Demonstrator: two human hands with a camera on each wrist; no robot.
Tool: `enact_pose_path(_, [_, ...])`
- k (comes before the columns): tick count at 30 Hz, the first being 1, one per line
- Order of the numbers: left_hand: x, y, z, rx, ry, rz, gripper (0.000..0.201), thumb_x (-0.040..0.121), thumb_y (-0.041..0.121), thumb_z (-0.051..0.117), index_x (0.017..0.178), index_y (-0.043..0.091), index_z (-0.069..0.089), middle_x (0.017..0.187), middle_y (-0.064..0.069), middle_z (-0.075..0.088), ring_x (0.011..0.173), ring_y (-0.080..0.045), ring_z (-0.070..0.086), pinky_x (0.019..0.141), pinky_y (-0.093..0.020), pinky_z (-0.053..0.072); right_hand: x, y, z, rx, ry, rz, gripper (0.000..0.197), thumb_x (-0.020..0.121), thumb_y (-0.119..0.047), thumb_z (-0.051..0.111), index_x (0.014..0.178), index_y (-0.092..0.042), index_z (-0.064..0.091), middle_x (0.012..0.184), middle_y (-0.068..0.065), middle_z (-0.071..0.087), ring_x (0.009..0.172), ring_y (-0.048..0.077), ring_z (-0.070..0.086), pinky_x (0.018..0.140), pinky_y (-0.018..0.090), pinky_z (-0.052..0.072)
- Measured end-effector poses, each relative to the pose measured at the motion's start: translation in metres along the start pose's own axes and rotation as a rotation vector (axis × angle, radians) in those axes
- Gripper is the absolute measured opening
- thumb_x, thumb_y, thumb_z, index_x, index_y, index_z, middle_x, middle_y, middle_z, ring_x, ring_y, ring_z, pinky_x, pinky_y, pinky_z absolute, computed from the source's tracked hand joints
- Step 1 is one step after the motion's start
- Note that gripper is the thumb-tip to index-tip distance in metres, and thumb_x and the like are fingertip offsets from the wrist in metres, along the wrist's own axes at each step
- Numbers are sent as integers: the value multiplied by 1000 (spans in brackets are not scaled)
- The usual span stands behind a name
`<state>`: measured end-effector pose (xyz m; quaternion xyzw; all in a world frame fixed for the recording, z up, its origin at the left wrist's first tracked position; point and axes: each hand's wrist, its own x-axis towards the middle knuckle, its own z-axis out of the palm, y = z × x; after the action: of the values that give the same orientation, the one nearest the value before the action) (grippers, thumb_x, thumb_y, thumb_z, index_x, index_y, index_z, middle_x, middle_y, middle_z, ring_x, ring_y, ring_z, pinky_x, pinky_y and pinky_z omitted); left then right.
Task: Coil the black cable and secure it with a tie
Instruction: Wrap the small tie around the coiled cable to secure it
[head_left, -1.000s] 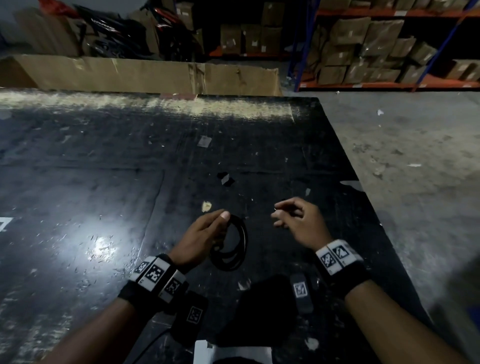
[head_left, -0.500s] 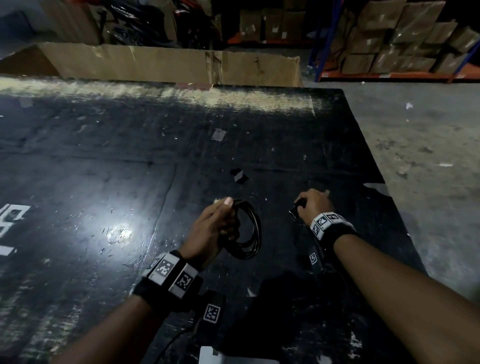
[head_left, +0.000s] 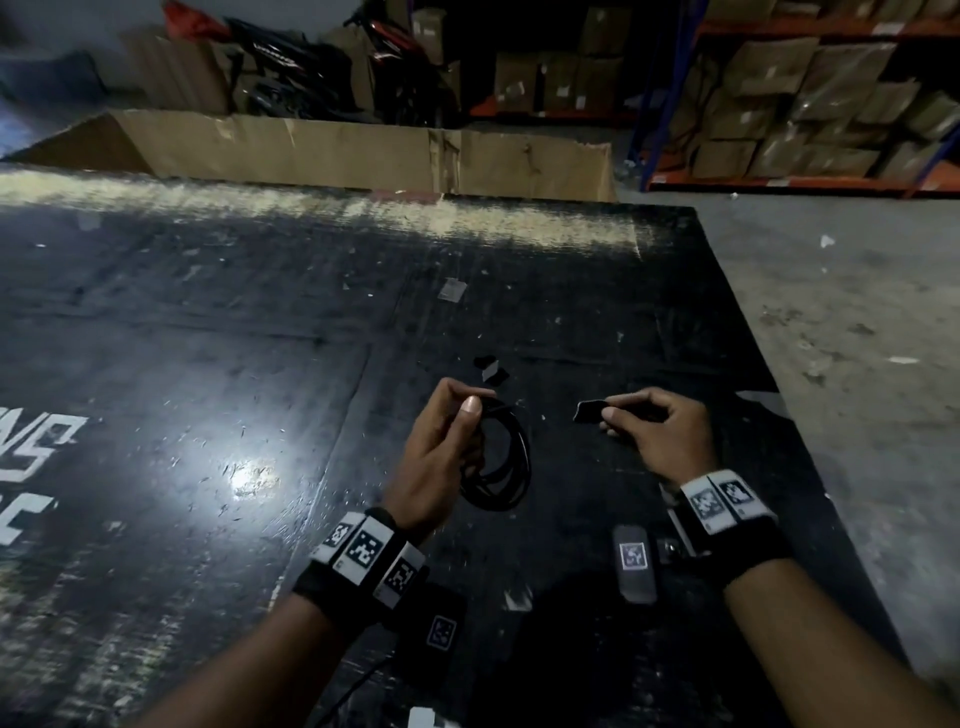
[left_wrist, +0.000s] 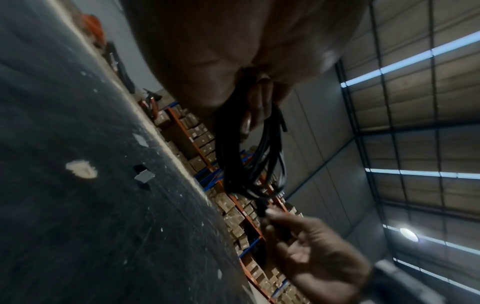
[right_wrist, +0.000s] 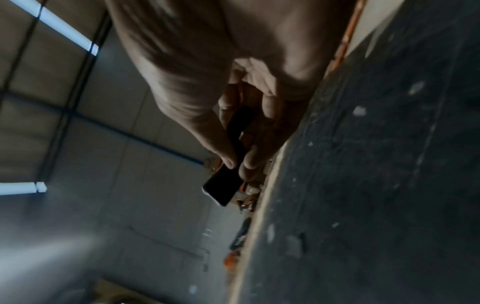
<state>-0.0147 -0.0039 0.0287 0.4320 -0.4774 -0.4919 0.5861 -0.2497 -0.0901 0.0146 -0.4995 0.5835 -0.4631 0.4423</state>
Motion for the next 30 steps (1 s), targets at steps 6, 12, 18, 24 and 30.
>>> enact_pose_path(6, [0, 2, 9, 334, 126, 207, 18, 108, 27, 44, 113, 18, 59, 75, 17, 63, 60, 3, 51, 60, -19, 39, -89, -51, 19, 414, -117, 168, 9, 82, 8, 72, 89, 2, 73, 69, 10, 75, 55, 18, 72, 52, 19, 57])
enact_pose_path(12, [-11, 14, 24, 508, 118, 397, 12, 108, 16, 48, 115, 12, 58, 91, -4, 73, 75, -17, 71, 62, -29, 56, -116, -45, 53, 468, -38, 316, 9, 85, 7, 69, 80, 0, 71, 72, 13, 75, 62, 19, 73, 56, 23, 58])
enact_pose_path(18, [-21, 12, 28, 605, 53, 483, 14, 107, 17, 47, 116, 21, 57, 78, 11, 61, 61, -4, 58, 55, -19, 47, -115, -42, 64, 524, 46, 437, 6, 84, 2, 72, 87, -3, 72, 80, 15, 77, 67, 19, 74, 55, 23, 56])
enact_pose_path(24, [-35, 10, 29, 706, 4, 516, 16, 106, 24, 47, 118, 25, 57, 87, 13, 65, 71, -7, 67, 60, -36, 58, -119, -48, 65, 598, 44, 455, 22, 82, 0, 74, 69, -14, 63, 67, 8, 70, 63, 21, 66, 63, 29, 50])
enact_pose_path(30, [-38, 14, 34, 820, 19, 610, 26, 103, 21, 49, 126, 21, 61, 105, 2, 73, 88, -5, 66, 76, -21, 55, -134, -57, 71, 780, 21, 475, 27, 90, -16, 62, 109, 3, 69, 111, 27, 72, 106, 42, 70, 90, 48, 54])
